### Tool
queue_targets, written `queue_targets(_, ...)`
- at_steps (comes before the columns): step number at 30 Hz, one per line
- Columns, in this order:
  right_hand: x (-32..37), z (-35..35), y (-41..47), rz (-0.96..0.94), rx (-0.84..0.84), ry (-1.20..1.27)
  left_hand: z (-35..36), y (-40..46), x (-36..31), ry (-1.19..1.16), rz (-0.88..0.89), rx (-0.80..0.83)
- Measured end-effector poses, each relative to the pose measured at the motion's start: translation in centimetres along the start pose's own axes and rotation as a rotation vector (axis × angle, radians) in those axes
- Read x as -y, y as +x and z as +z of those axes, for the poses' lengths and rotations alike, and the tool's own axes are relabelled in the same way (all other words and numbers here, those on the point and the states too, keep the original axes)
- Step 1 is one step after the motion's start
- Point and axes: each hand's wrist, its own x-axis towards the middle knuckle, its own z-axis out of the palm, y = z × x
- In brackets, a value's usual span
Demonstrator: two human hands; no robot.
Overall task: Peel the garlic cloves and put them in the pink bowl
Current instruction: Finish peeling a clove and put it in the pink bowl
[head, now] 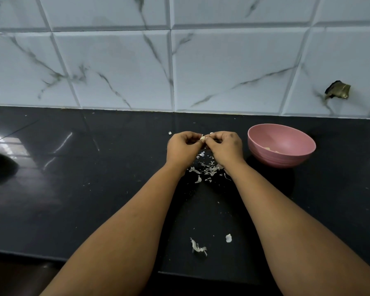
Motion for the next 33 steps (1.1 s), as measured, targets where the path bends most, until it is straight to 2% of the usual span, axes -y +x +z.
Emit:
queue_targets(4,-0.22,0.30,0.31,0.044,-0.001,0.034,-0.03,0.22,0.22,-0.210,-0.118,0.032)
queue_targets(8,-0.38,0.48,0.55,0.104,0.035,0.111,-0.02,0.54,0.37,-0.300,-0.187,0.047)
queue_targets(10,-0.28,0.43,0.47,0.103,0.039,0.131,0.00,0.56,0.47,-0.282,-0.177,0.049)
queue_targets(14,-0.24,0.28,0.19,-0.031,0.061,0.043,-0.01,0.57,0.52,-0.122,-0.069,0.033)
queue_targets(22,-0.03,0.16,0.11,0.025,0.056,0.257,0.40,0.51,0.56,-0.316,-0.157,0.029)
queue_targets(28,0.19,0.67,0.25,0.069,0.064,0.345,0.33,0.44,-0.02,-0.416,-0.137,0.034)
queue_targets(33,0.50,0.20,0.16,0.081,0.076,0.383,0.30,0.42,-0.23,-0.412,-0.113,0.041)
